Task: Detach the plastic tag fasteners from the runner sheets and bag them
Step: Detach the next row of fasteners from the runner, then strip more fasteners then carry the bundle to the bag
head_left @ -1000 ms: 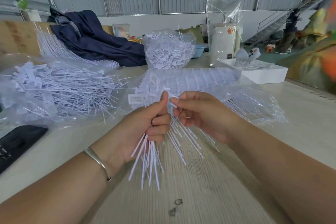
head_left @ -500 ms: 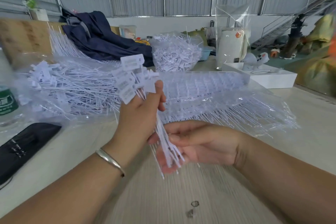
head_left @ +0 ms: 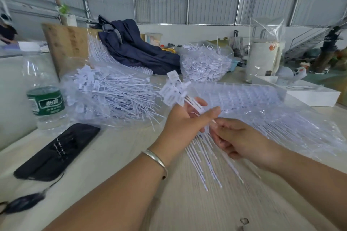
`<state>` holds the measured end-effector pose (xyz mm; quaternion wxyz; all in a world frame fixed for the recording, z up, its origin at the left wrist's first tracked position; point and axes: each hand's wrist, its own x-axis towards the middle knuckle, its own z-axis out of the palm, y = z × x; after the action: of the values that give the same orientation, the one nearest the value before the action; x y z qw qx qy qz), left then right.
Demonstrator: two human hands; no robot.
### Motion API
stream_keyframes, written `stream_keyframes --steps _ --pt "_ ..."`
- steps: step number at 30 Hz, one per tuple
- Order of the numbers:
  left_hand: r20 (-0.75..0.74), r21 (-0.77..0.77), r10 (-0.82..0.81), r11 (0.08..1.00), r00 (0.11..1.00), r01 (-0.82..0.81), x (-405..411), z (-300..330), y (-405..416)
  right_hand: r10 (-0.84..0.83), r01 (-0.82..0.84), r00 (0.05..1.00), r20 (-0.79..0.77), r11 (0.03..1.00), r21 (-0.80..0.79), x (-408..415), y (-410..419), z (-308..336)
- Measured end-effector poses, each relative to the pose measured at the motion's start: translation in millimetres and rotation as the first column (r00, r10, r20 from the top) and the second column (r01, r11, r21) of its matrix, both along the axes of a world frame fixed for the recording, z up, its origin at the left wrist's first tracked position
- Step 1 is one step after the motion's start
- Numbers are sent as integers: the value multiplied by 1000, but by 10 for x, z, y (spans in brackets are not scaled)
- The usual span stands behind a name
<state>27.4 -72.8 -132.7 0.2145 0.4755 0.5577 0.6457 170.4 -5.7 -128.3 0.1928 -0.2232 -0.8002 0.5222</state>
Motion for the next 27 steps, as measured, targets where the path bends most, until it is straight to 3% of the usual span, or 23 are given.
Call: stream_keyframes --steps 3,5,11,14,16,18,20,22,25,27 --pt "16 -72 -69 995 997 70 -99 -37 11 -108 100 993 53 986 131 -125 100 121" --pt "124 -62 -61 996 990 69 -161 -28 -1 -167 147 984 55 951 271 -267 158 244" --pt "431 -73 129 992 893 -108 -353 -46 52 -185 176 982 -39 822 542 -1093 122 724" --pt "557 -46 125 992 821 -119 -407 -72 56 -209 181 977 -39 723 667 -1643 56 913" --pt "565 -50 131 991 815 -124 -431 -78 65 -225 178 974 -39 642 746 -1983 13 947" --pt "553 -68 151 988 820 -135 -441 -95 70 -251 92 965 73 585 806 -2272 -7 887" --pt "567 -107 176 984 805 -141 -444 -136 86 -268 -116 909 319 572 812 -2476 -87 724" --pt "644 -153 199 980 739 -130 -460 -178 101 -301 -224 840 451 565 794 -2602 -146 606" --pt "779 -127 136 990 612 -58 -484 -170 87 -314 -252 847 429 473 844 -2683 -178 656" --pt "803 -77 93 996 588 -52 -482 -178 93 -334 -220 860 384 437 872 -2692 -177 717"
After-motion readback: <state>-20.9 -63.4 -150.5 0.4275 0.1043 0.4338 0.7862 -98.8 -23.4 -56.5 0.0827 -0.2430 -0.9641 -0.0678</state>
